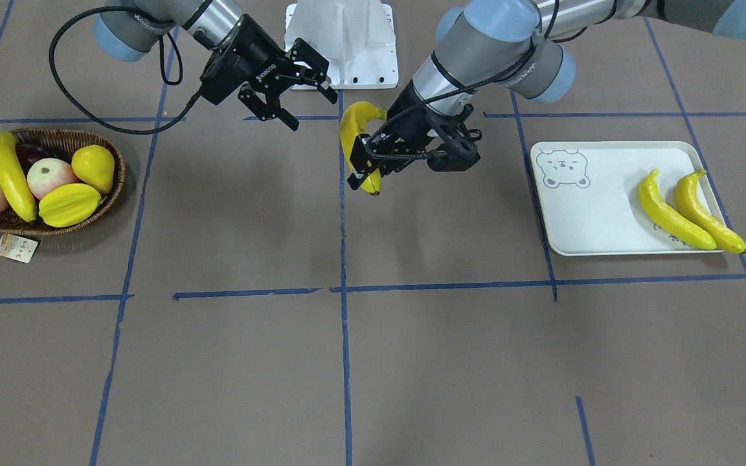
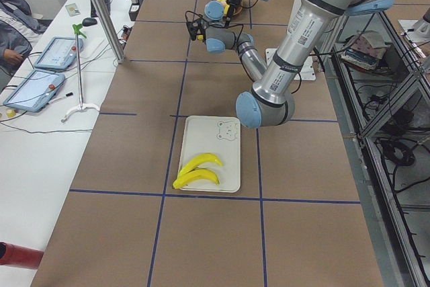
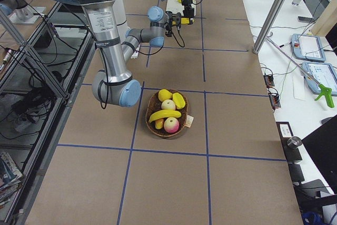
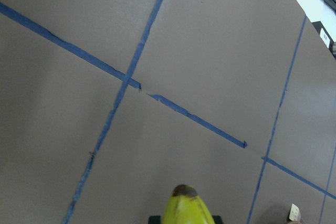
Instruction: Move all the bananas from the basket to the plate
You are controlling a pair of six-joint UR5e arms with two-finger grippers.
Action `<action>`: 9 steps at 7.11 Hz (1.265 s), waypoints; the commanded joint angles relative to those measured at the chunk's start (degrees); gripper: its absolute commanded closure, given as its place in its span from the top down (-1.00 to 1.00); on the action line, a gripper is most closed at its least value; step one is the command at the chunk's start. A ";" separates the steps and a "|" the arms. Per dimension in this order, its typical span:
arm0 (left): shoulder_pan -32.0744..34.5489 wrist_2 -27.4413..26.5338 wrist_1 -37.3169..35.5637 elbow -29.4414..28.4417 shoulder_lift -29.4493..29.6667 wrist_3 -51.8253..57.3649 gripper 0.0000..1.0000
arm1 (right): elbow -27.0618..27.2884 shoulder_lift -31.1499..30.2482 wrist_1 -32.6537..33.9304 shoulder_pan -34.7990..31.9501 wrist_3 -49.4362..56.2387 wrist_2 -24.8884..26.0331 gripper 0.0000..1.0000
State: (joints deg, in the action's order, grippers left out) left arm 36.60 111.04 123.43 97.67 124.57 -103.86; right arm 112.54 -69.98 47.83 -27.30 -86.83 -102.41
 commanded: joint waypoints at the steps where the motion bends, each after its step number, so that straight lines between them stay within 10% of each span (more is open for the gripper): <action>1: 0.58 -1.87 -14.70 2.59 -1.08 7.06 -1.00 | 1.01 -0.77 5.77 -10.09 1.21 -13.72 0.99; 4: 3.55 -3.12 -43.79 16.02 -6.96 22.70 -1.00 | 1.19 -9.26 5.87 -13.74 10.24 -16.07 0.99; 9: 14.63 -2.59 -43.47 20.11 -21.89 23.88 -1.00 | 11.44 -11.76 41.22 -21.63 39.56 -18.87 0.99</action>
State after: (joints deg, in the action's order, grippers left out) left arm 48.79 108.41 78.08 117.93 106.10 -80.23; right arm 120.51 -81.69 78.95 -46.53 -55.35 -119.99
